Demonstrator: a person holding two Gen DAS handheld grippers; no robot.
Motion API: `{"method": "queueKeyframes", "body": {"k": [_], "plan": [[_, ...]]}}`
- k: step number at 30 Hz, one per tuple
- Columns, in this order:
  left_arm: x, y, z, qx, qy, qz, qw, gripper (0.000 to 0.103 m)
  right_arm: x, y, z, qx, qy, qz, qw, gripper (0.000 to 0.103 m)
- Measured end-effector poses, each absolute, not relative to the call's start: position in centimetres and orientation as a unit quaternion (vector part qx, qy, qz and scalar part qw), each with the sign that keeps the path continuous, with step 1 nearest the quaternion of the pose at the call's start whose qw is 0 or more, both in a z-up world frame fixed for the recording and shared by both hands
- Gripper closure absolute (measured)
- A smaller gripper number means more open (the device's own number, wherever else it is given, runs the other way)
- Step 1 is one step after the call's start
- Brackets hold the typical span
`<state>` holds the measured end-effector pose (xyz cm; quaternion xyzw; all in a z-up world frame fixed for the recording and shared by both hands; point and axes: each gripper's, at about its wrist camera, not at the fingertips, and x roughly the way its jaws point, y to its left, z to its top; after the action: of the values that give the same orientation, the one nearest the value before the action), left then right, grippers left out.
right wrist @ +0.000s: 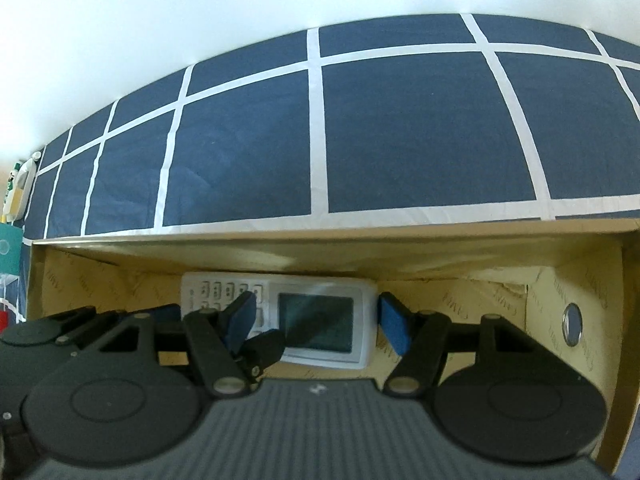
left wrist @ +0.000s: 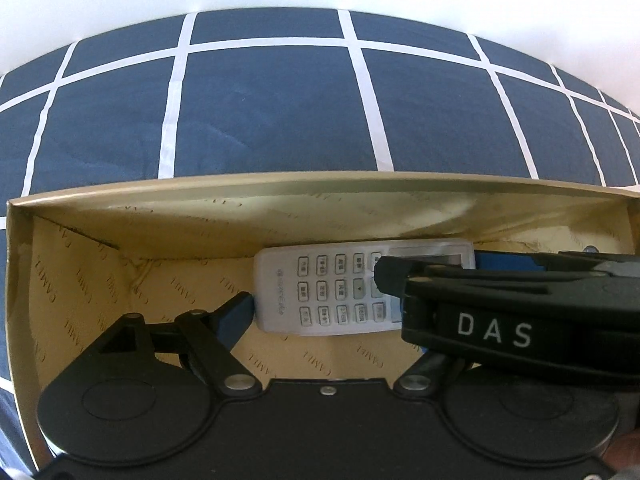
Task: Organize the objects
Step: 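Open both grippers to release the remote inside the box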
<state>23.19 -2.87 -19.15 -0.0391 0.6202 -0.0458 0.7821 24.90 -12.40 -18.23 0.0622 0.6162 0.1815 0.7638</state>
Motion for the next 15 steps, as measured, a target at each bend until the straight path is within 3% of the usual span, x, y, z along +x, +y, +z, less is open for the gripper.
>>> {"method": "queueKeyframes", "body": {"k": [15], "plan": [[23.3, -2.9, -17.9, -0.038, 0.618, -0.041, 0.784, 0.019, 24.8, -12.6, -17.5, 0.072, 0.610, 0.183, 0.767, 0.036]]}}
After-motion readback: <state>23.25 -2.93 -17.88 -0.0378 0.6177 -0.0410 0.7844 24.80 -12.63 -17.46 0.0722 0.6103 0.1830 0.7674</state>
